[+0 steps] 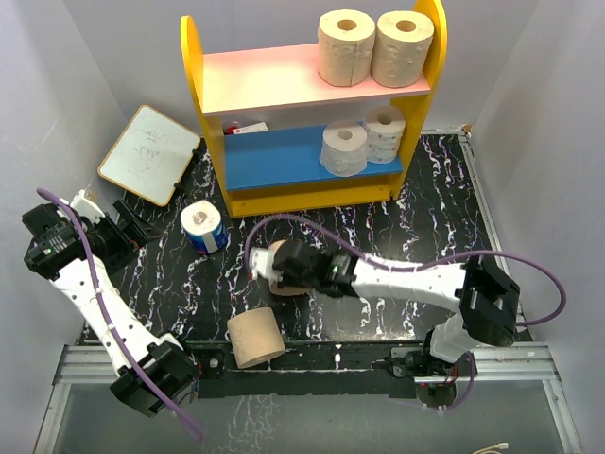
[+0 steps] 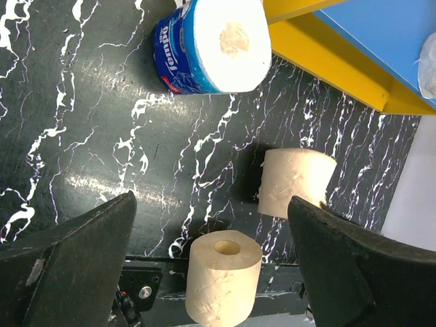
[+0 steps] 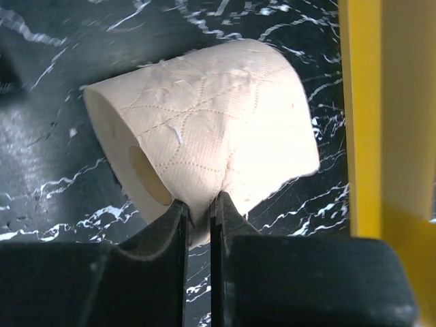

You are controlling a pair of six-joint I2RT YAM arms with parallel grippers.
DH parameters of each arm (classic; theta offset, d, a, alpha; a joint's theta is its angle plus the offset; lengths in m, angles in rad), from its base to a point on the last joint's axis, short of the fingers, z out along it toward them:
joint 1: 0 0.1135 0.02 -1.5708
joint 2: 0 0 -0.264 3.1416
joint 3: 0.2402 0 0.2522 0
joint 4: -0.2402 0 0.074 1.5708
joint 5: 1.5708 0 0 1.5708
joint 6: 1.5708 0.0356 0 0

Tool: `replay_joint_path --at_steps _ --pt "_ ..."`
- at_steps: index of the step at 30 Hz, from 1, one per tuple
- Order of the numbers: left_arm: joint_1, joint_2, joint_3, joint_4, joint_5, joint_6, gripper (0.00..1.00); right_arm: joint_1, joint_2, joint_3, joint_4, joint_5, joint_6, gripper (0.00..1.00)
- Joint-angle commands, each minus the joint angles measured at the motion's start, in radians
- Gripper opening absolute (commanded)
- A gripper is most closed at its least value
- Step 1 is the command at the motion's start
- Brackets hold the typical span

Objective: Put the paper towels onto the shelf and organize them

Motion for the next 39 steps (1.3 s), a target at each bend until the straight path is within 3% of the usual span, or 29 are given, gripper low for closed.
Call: replay_joint_path --at_steps 1,3,5,11,16,19,25,32,39 --pt "0.006 -0.006 -0.007 -0.009 0.032 0.004 0.92 -0.21 -0.022 0.212 -0.071 -0.333 0.237 0.0" --pt "0.006 -0.004 -0.006 -0.009 0.032 0.004 0.92 -0.292 -0.009 0.267 -0.103 -0.476 0.321 0.0" --pt "0.006 0.001 -0.005 -0.01 0.035 0.004 0.92 -0.326 0.001 0.29 -0.104 -0.506 0.393 0.0" --pt "0.006 0.004 -0.005 -0.01 0.039 0.007 0.92 -0.331 0.091 0.415 -0.206 -0.409 0.559 0.0" --pt "0.006 0.003 -0.005 -0.01 0.042 0.008 0.92 -0.38 0.072 0.448 -0.185 -0.263 0.913 0.0" --pt "0.006 0.004 -0.006 -0.01 0.042 0.007 0.92 -0.478 0.041 0.419 -0.163 -0.402 1.119 0.0" --pt "0.006 0.014 -0.002 -0.012 0.042 0.009 0.92 -0.624 -0.042 0.266 0.038 -0.651 1.462 0.0" --pt "0.006 0.011 -0.004 -0.01 0.03 0.005 0.92 -0.657 -0.01 0.356 0.015 -0.688 1.544 0.0" --pt "0.006 0.005 -0.007 -0.009 0.021 0.001 0.92 -0.657 0.003 0.61 -0.09 -0.585 1.426 0.0"
